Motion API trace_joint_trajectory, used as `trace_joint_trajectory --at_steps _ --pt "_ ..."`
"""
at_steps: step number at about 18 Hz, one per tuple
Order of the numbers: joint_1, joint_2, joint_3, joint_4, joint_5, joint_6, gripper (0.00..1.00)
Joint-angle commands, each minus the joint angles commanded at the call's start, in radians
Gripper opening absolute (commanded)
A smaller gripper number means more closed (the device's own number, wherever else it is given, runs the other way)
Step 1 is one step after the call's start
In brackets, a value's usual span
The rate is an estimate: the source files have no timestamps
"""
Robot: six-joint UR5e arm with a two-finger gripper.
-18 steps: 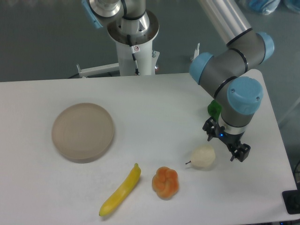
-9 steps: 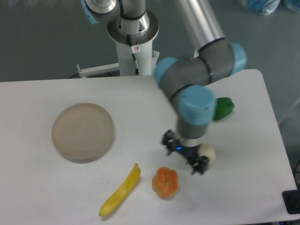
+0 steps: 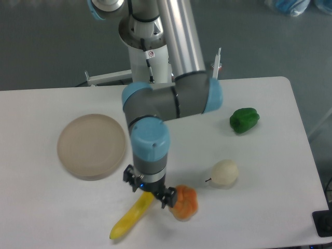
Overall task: Pick up the banana from the table
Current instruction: 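Close the gripper around the banana's stem end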
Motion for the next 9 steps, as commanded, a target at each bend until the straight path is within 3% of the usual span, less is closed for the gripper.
trace_joint_trajectory --at_steps 3,8,9 --pt "-0.021 -0.041 -0.002 0.038 0.025 -0.014 1.0" --pt "-0.029 -0.066 -0.002 0.038 0.011 -0.005 1.0" --pt "-0.029 -0.068 -0.003 0.037 0.014 -0.003 0.86"
